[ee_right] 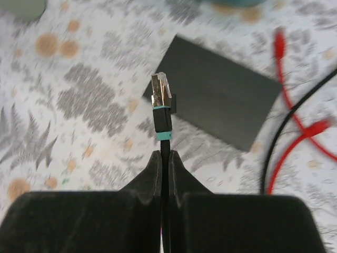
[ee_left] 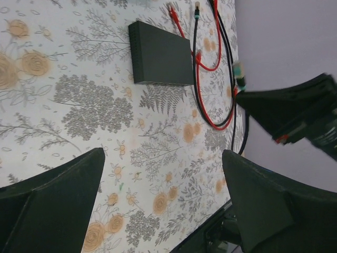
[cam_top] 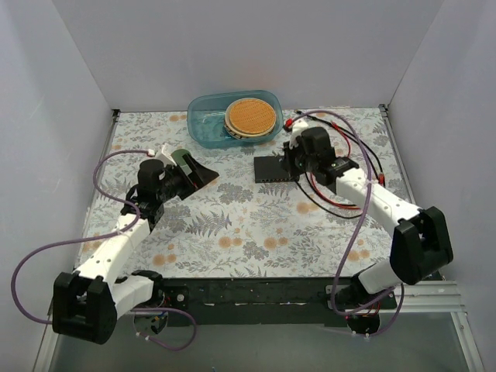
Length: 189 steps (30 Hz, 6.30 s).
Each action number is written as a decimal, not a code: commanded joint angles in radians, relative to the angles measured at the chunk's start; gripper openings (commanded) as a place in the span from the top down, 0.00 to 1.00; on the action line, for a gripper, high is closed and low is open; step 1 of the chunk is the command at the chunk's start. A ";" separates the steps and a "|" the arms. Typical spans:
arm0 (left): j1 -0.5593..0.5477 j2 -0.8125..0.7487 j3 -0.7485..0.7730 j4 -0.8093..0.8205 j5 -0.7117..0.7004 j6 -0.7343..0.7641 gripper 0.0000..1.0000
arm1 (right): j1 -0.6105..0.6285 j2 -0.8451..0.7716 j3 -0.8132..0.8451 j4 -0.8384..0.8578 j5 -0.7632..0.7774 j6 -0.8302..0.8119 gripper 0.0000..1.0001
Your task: Insert the plug into the switch port
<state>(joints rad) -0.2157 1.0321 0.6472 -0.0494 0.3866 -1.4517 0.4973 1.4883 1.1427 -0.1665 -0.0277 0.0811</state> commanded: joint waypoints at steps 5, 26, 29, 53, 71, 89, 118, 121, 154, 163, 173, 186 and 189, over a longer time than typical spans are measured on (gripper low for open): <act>-0.215 0.166 0.175 0.112 -0.018 -0.016 0.12 | 0.090 -0.281 -0.213 0.031 -0.182 0.017 0.99; -0.442 0.339 0.235 0.350 -0.083 -0.111 0.30 | 0.092 -0.390 -0.265 0.021 -0.251 0.043 0.99; -0.448 0.379 0.272 0.344 -0.071 -0.111 0.40 | 0.092 -0.395 -0.268 0.022 -0.274 0.048 0.99; -0.473 0.280 0.181 0.417 -0.072 0.071 1.00 | -0.041 -0.398 -0.248 0.157 -0.599 0.111 0.16; -0.473 0.154 0.140 0.534 0.092 0.162 1.00 | -0.123 -0.270 -0.302 0.581 -1.127 0.433 0.48; -0.475 0.143 0.137 0.574 0.136 0.139 1.00 | -0.121 -0.200 -0.356 0.775 -1.144 0.597 0.58; -0.482 0.063 0.170 0.157 -0.684 0.050 0.02 | -0.128 -0.203 -0.126 -0.013 -0.352 0.181 0.99; -0.482 0.124 0.213 0.116 -0.707 0.080 0.02 | -0.128 -0.153 -0.086 -0.067 -0.158 0.149 0.99; -0.425 0.882 0.687 -0.050 -0.623 0.226 0.02 | -0.189 0.601 0.482 -0.177 0.160 0.121 0.99; -0.413 0.941 0.746 -0.044 -0.453 0.319 0.02 | -0.146 0.668 0.546 -0.211 0.111 0.062 0.99; -0.412 1.040 0.844 -0.173 -0.201 0.332 0.03 | -0.085 0.701 0.606 -0.200 0.005 -0.020 0.99; -0.407 0.844 0.716 -0.079 -0.343 0.358 0.06 | -0.066 0.471 0.427 -0.110 0.118 0.002 0.99; -0.399 0.878 0.772 -0.084 -0.405 0.376 0.07 | -0.071 0.397 0.375 -0.096 0.169 0.026 0.99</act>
<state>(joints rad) -0.6277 1.9522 1.3525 -0.1379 0.1173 -1.1141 0.4252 2.0403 1.5566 -0.3378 0.0631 0.0696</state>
